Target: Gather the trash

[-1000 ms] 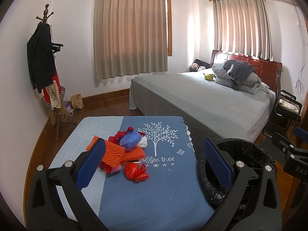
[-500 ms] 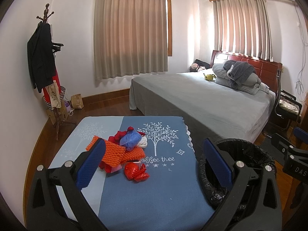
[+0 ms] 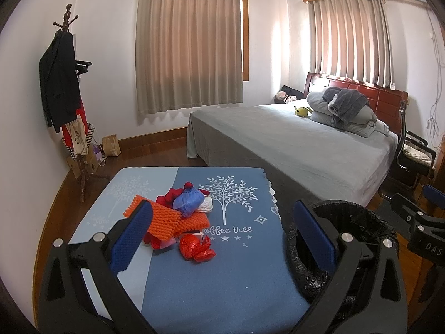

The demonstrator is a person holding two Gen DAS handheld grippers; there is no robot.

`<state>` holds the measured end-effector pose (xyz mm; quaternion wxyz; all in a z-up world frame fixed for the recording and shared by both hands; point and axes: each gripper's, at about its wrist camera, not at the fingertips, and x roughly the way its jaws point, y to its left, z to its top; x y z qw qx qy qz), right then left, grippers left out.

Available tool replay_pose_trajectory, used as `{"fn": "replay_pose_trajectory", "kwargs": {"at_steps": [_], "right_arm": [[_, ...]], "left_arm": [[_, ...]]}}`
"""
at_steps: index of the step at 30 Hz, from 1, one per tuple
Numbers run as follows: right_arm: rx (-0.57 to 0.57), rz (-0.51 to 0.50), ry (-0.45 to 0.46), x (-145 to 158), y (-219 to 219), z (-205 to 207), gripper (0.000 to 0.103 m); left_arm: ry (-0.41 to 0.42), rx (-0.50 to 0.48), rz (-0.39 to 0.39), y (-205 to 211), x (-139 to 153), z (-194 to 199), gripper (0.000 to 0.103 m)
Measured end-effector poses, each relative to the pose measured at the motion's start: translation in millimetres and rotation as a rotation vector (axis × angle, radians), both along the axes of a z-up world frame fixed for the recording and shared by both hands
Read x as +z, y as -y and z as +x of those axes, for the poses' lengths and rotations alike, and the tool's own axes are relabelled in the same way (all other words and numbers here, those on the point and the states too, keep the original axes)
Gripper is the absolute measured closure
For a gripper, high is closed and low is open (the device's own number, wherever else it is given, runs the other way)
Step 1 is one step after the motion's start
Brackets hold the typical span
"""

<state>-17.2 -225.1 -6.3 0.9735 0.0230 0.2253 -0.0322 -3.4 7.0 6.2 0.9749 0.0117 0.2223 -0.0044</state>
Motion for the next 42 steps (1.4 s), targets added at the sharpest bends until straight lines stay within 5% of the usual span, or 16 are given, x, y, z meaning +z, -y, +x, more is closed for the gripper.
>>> {"fn": "replay_pose_trajectory", "kwargs": {"at_steps": [30, 42], "right_arm": [[0.017, -0.001, -0.007, -0.7, -8.4, 5.6, 0.006], [0.076, 0.006, -0.016, -14.7, -30.9, 29.5, 0.006]], "left_arm": [[-0.001, 0.010, -0.007, -5.4, -1.0, 0.9, 0.005], [-0.018, 0.046, -0.017, -30.0, -22.5, 13.2, 0.005]]}}
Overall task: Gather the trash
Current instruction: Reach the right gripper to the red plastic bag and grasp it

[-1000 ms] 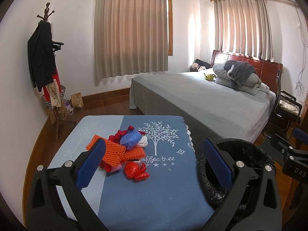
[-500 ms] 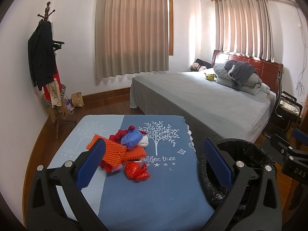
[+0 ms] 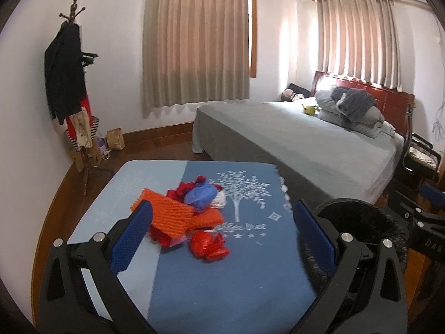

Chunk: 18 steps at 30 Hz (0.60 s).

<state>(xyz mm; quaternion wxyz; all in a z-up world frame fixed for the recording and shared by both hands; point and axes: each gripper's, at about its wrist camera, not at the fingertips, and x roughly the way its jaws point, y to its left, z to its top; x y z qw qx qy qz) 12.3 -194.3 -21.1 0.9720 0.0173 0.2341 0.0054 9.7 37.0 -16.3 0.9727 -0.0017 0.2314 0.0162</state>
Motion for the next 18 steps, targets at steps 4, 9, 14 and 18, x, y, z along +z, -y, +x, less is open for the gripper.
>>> {"fn": "replay_pose_trajectory", "kwargs": {"at_steps": [4, 9, 14, 18], "right_arm": [[0.055, 0.004, -0.021, -22.2, -22.2, 22.6, 0.006], [0.125, 0.019, -0.067, -52.5, -50.6, 49.8, 0.006], [0.188, 0.039, -0.115, -83.8, -87.3, 79.5, 0.006], [0.228, 0.028, -0.131, -101.1, -114.7, 98.4, 0.006]], "left_arm": [[-0.019, 0.046, 0.029, -25.1, -18.5, 10.2, 0.005], [-0.063, 0.113, 0.038, -63.0, -45.8, 24.5, 0.005], [-0.098, 0.152, 0.026, -92.2, -70.5, 36.1, 0.005], [-0.133, 0.177, 0.034, -106.8, -91.7, 47.1, 0.005]]}}
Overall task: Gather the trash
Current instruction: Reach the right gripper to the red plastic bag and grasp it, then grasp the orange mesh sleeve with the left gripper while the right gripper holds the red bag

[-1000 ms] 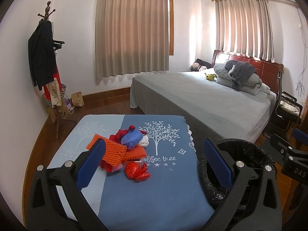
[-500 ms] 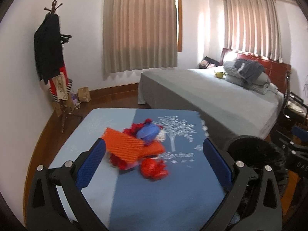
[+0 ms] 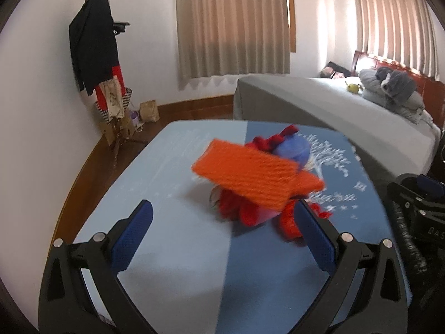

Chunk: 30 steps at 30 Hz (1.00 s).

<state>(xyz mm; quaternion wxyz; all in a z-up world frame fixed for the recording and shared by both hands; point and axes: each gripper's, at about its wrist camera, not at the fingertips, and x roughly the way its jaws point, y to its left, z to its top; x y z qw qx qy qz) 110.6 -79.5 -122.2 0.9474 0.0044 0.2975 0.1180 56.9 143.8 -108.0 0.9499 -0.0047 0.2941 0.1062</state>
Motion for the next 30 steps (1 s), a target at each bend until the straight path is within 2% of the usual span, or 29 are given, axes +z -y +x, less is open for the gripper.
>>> {"fn": "replay_pose_trajectory", "kwargs": {"at_steps": [9, 15, 21, 24, 26, 28, 30], "right_arm": [[0.077, -0.034, -0.076, -40.7, -53.6, 27.6, 0.006], [0.114, -0.058, -0.108, -56.7, -80.0, 36.3, 0.008], [0.164, -0.094, -0.159, -71.2, -98.7, 41.3, 0.017], [0.219, -0.065, -0.180, -72.2, -101.8, 40.6, 0.032], [0.269, -0.029, -0.201, -72.3, -104.2, 40.5, 0.057], [0.309, 0.008, -0.223, -72.2, -104.0, 38.4, 0.068], [0.313, 0.001, -0.217, -70.0, -104.1, 37.3, 0.070]], "left_arm": [[-0.045, 0.039, -0.017, -34.2, -26.7, 11.9, 0.005], [-0.064, 0.070, -0.025, -51.8, -34.9, 15.5, 0.005], [-0.077, 0.083, -0.039, -61.4, -39.6, 19.0, 0.005], [-0.074, 0.083, -0.039, -61.6, -39.7, 19.4, 0.005], [-0.073, 0.081, -0.040, -59.9, -39.8, 19.7, 0.005], [-0.074, 0.071, -0.041, -56.9, -39.0, 20.3, 0.005], [-0.073, 0.058, -0.043, -52.3, -38.7, 21.0, 0.005]]}}
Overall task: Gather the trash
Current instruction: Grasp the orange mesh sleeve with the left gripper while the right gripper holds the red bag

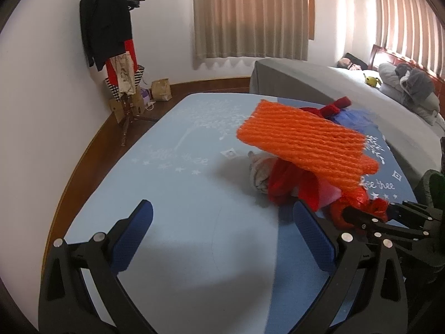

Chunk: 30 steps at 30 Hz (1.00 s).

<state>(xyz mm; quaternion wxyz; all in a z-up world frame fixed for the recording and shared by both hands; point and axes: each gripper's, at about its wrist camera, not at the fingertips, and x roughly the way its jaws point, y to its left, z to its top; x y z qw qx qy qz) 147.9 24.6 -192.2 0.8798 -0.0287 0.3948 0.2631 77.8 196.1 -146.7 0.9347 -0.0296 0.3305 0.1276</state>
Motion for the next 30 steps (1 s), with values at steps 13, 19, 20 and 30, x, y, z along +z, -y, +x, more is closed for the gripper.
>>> {"fn": "replay_pose_trajectory", "kwargs": {"at_steps": [13, 19, 20, 30], "right_arm": [[-0.127, -0.038, 0.090, 33.3, 57.1, -4.2, 0.070], [-0.170, -0.043, 0.096, 36.0, 78.6, 0.7, 0.070], [-0.169, -0.045, 0.100, 35.5, 79.4, 0.8, 0.070], [-0.151, -0.057, 0.097, 32.3, 75.9, -1.4, 0.070]], "left_arm": [[0.037, -0.103, -0.044, 43.5, 12.2, 14.7, 0.010], [0.031, -0.135, -0.085, 55.6, 11.9, 33.8, 0.022], [0.034, -0.133, -0.094, 55.7, 12.2, 38.1, 0.022], [-0.026, -0.128, -0.171, 53.4, -3.1, 70.0, 0.032]]}}
